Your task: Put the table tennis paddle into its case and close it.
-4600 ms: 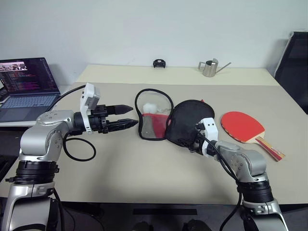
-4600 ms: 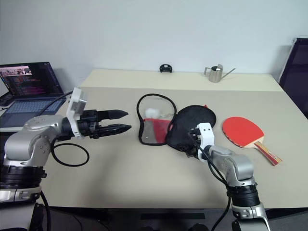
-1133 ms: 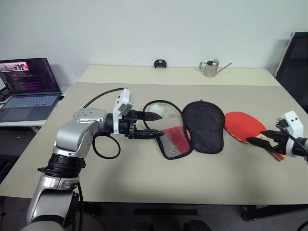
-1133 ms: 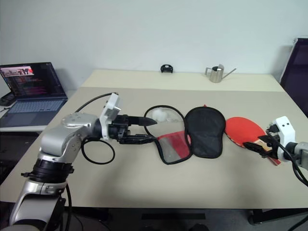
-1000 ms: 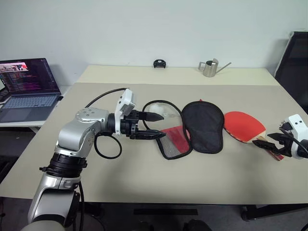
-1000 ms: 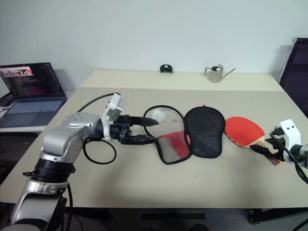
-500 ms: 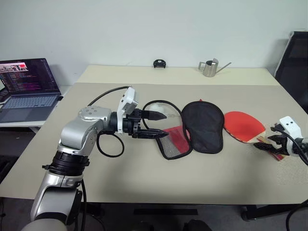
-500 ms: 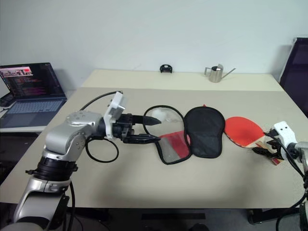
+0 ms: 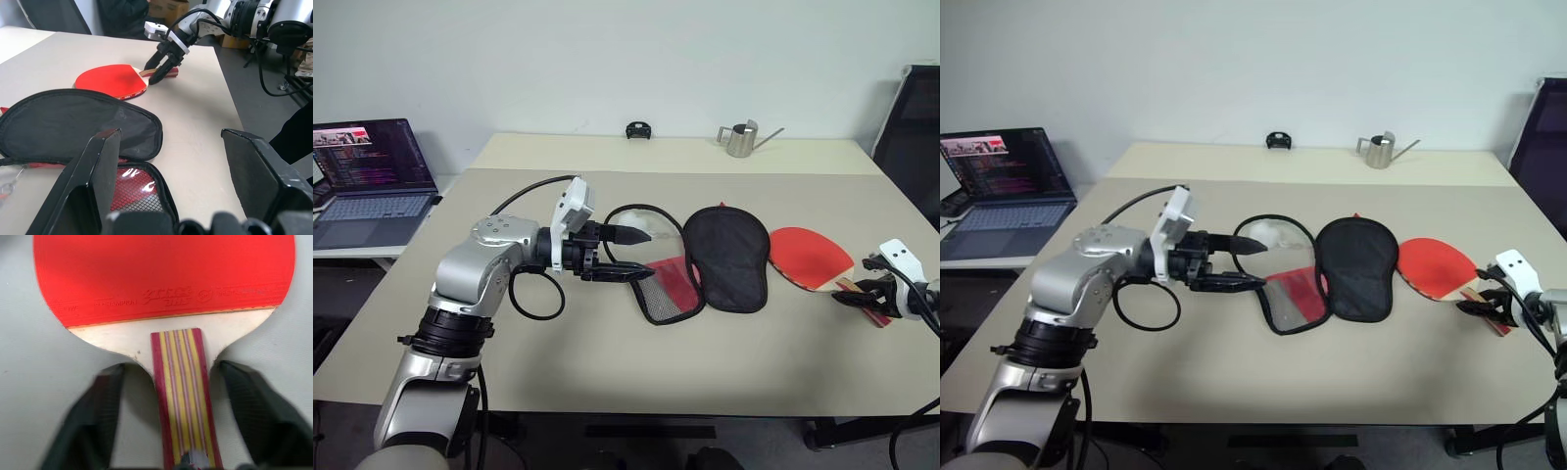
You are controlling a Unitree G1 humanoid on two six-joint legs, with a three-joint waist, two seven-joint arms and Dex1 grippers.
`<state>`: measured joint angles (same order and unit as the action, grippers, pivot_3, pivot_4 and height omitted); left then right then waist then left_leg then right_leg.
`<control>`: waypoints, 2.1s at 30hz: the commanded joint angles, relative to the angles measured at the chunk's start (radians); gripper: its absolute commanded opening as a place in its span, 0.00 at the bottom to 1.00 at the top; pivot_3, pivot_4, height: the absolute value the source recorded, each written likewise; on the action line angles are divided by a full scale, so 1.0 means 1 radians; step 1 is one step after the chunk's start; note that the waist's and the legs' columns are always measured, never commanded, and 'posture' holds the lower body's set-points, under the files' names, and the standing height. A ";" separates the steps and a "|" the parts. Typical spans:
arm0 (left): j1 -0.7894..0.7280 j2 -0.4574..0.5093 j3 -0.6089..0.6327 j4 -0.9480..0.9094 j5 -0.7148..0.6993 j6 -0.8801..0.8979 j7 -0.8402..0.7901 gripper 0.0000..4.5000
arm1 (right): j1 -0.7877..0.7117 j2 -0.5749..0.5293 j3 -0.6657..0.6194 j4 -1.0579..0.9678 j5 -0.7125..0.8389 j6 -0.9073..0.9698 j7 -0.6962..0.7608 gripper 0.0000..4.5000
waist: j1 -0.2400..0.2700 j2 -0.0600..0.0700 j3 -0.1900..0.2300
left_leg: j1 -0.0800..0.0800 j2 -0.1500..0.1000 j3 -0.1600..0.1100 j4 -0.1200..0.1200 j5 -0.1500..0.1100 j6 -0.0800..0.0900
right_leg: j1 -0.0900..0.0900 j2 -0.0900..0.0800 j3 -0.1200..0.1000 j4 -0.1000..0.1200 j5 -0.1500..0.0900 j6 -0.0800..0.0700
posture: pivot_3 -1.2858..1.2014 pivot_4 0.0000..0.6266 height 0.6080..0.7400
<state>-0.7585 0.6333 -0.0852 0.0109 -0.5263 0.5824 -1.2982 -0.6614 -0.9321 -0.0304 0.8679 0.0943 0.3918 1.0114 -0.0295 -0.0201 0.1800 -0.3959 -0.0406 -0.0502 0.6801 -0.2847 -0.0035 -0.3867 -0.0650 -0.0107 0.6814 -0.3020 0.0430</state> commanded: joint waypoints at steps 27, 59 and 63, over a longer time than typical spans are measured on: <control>0.018 0.047 0.037 0.003 0.006 -0.034 0.016 0.79 | 0.191 0.025 -0.362 -0.755 0.286 0.524 -0.295 0.25 | -0.002 0.003 0.000 | -0.001 0.000 0.000 0.000 0.000 0.000 | -0.001 0.000 0.001 0.001 0.001 0.001 | 0.52 0.24 1.00; 0.057 0.052 0.063 -0.038 -0.011 -0.027 0.062 0.79 | 0.039 0.735 -0.248 -1.067 0.292 0.856 -0.934 0.25 | -0.001 0.004 0.000 | -0.003 -0.001 0.000 -0.001 0.000 0.000 | -0.005 0.000 0.001 0.001 0.001 0.001 | 0.52 0.24 1.00; 0.061 0.053 0.065 -0.041 -0.013 -0.026 0.065 0.79 | 0.063 0.720 -0.239 -1.054 0.258 0.826 -0.948 0.25 | -0.002 0.004 0.000 | -0.003 -0.001 0.000 -0.001 0.000 0.000 | -0.005 0.001 0.001 0.001 0.001 0.001 | 0.52 0.24 1.00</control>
<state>-0.6976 0.6819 -0.0521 0.0038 -0.5197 0.5617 -1.2335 -0.5941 -0.2006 -0.2680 -0.1553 0.3627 1.2618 0.0665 -0.0317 -0.0162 0.1799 -0.3987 -0.0414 -0.0505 0.6790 -0.2848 -0.0032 -0.3916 -0.0642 -0.0093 0.6825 -0.3014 0.0439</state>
